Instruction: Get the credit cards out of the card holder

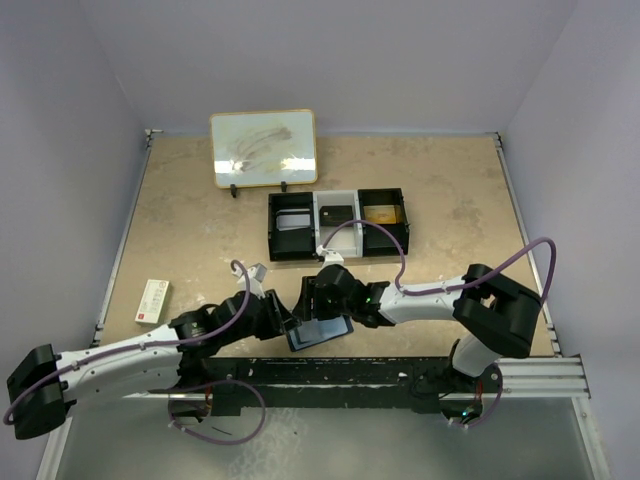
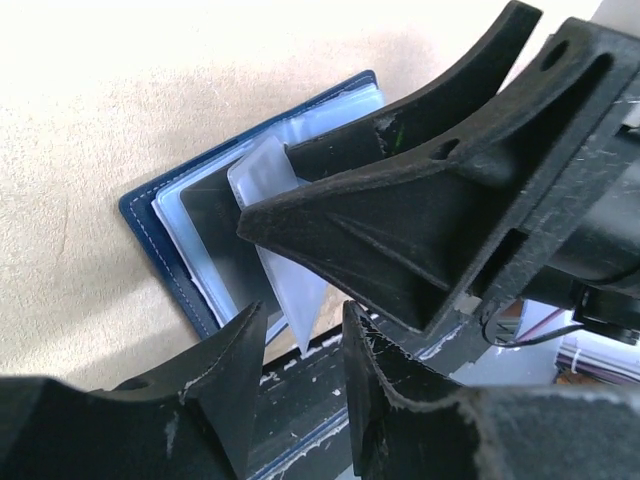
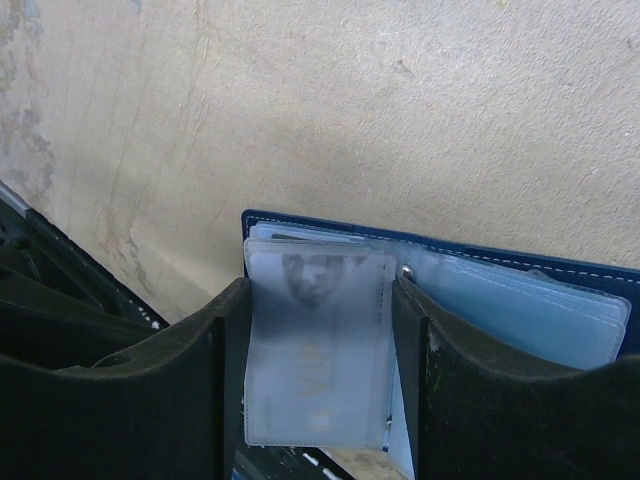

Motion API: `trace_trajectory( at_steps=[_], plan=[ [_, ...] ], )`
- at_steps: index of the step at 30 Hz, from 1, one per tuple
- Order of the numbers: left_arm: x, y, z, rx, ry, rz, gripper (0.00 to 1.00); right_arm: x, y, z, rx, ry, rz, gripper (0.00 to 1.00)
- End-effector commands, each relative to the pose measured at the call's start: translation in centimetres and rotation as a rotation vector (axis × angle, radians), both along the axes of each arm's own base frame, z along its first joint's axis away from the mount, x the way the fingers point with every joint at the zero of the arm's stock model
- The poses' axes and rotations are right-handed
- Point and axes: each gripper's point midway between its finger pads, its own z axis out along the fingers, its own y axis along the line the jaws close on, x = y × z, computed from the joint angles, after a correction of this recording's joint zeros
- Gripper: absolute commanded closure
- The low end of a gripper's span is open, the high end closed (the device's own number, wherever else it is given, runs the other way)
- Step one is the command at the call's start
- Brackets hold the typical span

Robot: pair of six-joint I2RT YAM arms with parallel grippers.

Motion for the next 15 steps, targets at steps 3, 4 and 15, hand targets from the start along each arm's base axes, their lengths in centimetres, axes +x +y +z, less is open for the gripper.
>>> trace_trajectory(
  at_steps=[3,4,15],
  plan=[
    [0.9,-1.8,0.5,-0.041,-0.045,0.04,0.67,-1.6,-2.2,-3.3,-0.102,0.075,0.0,0.48],
    [0.9,-1.9,0.3,-0.039,-0.045,0.04,0.68,-1.6,-2.2,-3.3,-0.099,0.075,0.0,0.48],
    [1.7,-3.2,-0.6,-0.046,-0.065,0.076,0.79,-1.6,-1.9,-2.6,-0.071,0.066,0.012,0.47]
  ],
)
